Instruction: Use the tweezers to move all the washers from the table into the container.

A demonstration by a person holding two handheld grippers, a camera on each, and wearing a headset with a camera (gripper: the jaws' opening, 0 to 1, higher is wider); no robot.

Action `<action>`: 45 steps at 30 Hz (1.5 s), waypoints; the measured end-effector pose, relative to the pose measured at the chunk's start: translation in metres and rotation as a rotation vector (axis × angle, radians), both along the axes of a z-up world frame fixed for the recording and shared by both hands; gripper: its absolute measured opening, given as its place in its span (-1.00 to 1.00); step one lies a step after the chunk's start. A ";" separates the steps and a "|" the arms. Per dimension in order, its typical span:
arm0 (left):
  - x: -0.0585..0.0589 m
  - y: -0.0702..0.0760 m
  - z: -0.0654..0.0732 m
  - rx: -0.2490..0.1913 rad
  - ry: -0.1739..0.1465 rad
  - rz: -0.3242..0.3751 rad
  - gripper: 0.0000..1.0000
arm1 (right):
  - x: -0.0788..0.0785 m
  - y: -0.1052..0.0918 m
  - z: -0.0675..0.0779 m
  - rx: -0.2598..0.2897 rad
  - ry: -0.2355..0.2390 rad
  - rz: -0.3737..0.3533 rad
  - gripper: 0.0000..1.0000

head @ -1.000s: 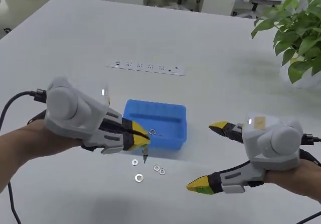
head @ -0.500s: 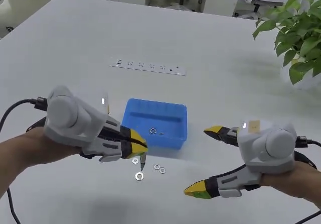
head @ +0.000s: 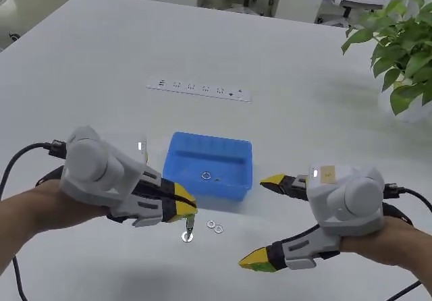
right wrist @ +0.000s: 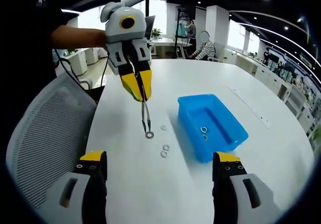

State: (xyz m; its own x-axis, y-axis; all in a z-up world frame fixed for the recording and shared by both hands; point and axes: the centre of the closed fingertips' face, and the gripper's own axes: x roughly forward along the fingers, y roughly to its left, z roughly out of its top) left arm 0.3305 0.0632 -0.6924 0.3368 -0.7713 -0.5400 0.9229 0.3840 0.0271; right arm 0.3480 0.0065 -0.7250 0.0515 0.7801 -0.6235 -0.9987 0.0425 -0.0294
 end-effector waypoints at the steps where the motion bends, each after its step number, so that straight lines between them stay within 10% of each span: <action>1: 0.000 0.000 0.000 0.001 0.000 0.000 -0.89 | -0.002 0.002 -0.001 -0.002 0.003 0.008 0.75; 23: -0.003 0.000 -0.009 -0.003 0.017 -0.004 -0.89 | -0.015 0.022 -0.009 -0.020 0.023 0.096 0.65; 45: -0.006 0.000 -0.011 0.039 -0.004 -0.075 -0.89 | -0.022 0.051 -0.017 -0.044 -0.042 0.279 -0.19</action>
State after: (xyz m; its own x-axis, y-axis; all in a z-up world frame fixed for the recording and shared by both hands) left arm 0.3249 0.0630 -0.7037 0.2809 -0.7727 -0.5692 0.9489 0.3124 0.0442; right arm 0.3262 0.0575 -0.7418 -0.1345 0.7400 -0.6590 -0.9695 -0.2359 -0.0671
